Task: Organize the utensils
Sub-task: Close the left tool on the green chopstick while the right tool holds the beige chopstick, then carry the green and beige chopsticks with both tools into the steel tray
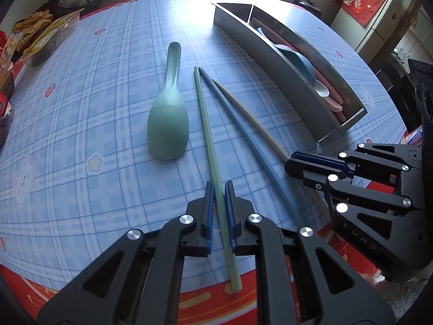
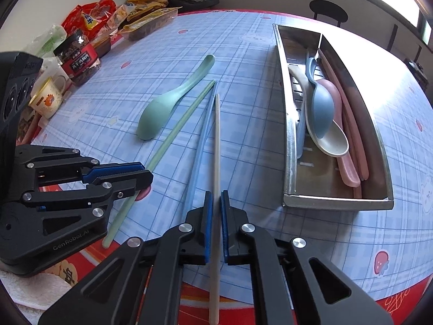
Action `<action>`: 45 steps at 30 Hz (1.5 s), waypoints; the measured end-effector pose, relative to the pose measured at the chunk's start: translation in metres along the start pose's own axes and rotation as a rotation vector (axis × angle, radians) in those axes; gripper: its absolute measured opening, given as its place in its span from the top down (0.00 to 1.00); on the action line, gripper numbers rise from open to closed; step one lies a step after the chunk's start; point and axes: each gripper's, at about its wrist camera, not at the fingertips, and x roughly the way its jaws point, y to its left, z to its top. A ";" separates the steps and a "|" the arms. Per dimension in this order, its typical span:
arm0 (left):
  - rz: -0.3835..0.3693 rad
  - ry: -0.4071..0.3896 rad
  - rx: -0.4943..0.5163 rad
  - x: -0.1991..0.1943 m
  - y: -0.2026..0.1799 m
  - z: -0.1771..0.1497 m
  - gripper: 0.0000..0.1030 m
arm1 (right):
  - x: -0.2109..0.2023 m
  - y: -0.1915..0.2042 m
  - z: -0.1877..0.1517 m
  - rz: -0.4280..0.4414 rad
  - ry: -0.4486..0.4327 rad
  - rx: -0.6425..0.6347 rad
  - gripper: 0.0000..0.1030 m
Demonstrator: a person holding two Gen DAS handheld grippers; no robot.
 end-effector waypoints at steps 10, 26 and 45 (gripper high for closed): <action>-0.118 0.001 -0.082 -0.003 0.023 -0.006 0.90 | -0.007 -0.007 -0.009 0.043 0.038 0.056 0.94; -0.210 -0.074 -0.220 -0.050 0.053 -0.024 0.90 | -0.039 -0.029 -0.010 0.130 -0.042 0.159 0.94; -0.278 -0.110 -0.268 -0.072 0.041 0.032 0.90 | -0.069 -0.070 0.010 0.143 -0.175 0.253 0.94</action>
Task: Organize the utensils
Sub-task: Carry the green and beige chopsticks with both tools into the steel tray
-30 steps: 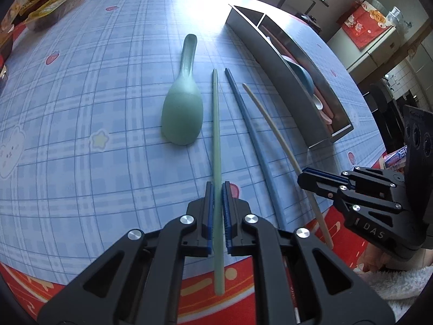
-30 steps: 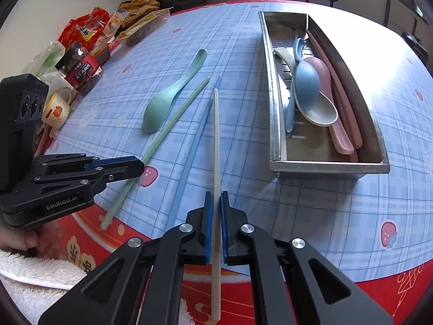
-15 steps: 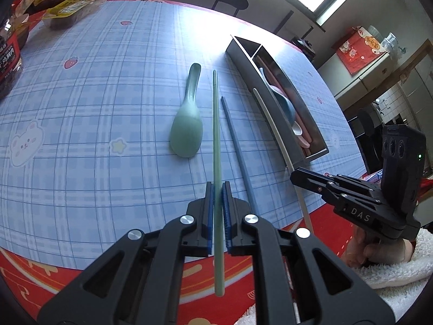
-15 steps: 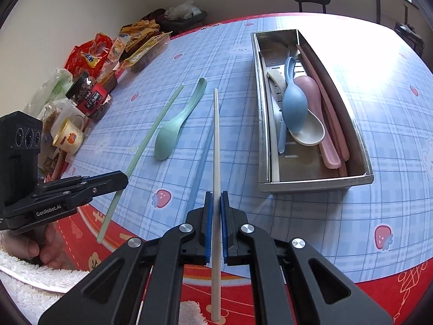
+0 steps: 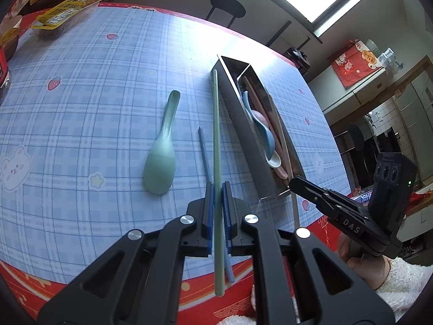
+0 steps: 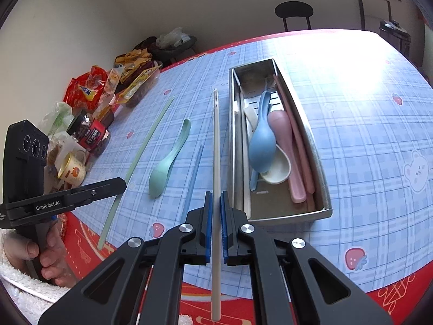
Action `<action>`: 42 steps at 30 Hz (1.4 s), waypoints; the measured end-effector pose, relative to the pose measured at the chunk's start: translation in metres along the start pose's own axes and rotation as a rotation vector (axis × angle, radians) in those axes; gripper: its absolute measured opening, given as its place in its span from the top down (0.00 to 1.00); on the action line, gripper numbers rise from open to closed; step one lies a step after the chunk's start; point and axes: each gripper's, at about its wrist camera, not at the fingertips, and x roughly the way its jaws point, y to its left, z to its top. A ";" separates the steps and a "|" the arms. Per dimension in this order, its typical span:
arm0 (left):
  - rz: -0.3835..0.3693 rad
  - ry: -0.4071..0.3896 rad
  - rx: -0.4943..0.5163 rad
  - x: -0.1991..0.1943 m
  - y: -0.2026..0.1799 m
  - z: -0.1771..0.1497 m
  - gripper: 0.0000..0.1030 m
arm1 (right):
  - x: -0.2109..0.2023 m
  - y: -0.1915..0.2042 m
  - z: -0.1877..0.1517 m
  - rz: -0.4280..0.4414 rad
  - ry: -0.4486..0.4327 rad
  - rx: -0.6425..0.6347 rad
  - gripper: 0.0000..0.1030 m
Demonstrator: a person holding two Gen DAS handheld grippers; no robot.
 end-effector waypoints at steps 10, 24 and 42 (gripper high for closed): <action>-0.064 0.006 -0.052 0.037 -0.043 0.037 0.90 | -0.001 -0.040 0.043 -0.043 -0.033 0.043 0.94; -0.049 0.009 -0.209 0.106 -0.072 0.057 0.90 | 0.034 -0.064 0.090 -0.034 0.037 -0.003 0.94; -0.017 0.023 -0.250 0.135 -0.073 0.057 0.90 | 0.056 -0.074 0.102 -0.019 0.083 0.010 0.93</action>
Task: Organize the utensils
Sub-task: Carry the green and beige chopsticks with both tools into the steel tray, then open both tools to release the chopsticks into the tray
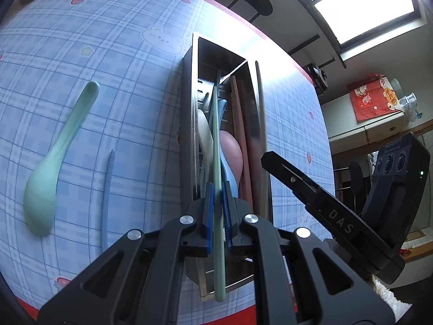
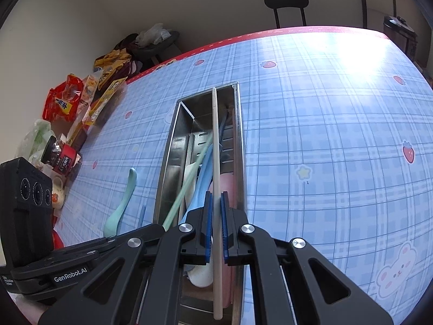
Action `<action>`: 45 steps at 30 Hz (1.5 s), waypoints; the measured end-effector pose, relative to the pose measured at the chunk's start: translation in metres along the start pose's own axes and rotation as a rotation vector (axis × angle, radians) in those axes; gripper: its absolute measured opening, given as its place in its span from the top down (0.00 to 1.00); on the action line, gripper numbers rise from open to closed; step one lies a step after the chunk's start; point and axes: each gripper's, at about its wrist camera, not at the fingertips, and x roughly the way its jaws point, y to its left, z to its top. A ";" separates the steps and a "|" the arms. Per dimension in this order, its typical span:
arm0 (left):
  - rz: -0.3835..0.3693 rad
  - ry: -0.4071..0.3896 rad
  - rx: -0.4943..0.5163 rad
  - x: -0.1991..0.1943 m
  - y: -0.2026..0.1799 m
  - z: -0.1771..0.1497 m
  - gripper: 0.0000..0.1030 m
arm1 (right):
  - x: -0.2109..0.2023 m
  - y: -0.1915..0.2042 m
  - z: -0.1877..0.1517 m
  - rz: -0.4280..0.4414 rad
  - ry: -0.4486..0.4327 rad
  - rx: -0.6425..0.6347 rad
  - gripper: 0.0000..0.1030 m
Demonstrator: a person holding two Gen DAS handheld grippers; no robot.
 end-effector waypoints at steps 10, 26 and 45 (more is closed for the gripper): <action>0.019 -0.079 0.095 -0.033 -0.005 0.009 0.83 | -0.026 0.010 -0.002 -0.029 -0.067 -0.009 0.70; 0.205 -0.178 0.245 -0.116 0.060 -0.026 0.62 | -0.056 0.030 -0.061 -0.062 -0.106 -0.013 0.57; 0.218 -0.146 0.254 -0.140 0.102 -0.051 0.06 | -0.042 0.082 -0.096 -0.147 -0.053 -0.075 0.06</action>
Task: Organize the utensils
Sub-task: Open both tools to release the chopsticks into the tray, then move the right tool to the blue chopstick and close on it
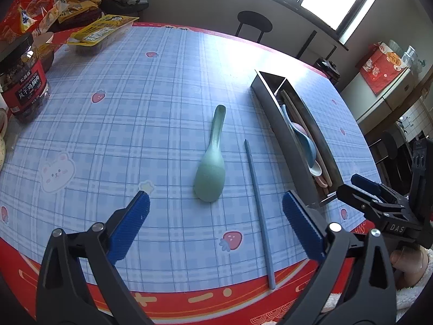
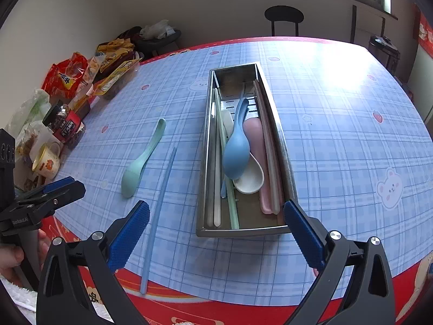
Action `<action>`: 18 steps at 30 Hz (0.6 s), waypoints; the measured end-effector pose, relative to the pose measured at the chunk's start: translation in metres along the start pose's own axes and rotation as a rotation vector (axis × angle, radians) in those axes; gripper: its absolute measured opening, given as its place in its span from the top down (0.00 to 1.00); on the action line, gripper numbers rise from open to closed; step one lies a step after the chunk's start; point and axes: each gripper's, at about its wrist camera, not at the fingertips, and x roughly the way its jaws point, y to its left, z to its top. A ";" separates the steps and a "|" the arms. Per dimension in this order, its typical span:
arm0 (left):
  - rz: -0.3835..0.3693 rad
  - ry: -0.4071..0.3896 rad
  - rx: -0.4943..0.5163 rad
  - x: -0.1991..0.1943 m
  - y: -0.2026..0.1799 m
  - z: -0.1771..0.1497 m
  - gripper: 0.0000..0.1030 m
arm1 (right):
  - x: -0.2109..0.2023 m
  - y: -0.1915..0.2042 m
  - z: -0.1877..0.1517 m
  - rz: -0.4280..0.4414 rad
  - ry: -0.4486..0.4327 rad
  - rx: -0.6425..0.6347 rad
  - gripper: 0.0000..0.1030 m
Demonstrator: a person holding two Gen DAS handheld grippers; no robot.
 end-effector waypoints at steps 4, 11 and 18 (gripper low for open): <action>0.011 0.018 0.008 0.001 0.009 0.000 0.06 | 0.002 0.016 -0.002 -0.028 0.002 -0.040 0.06; 0.061 0.006 0.086 -0.004 0.024 0.003 0.06 | 0.012 0.049 -0.013 -0.022 0.034 -0.106 0.06; 0.068 -0.017 0.139 -0.010 0.042 0.010 0.06 | 0.024 0.075 -0.023 0.026 0.090 -0.107 0.06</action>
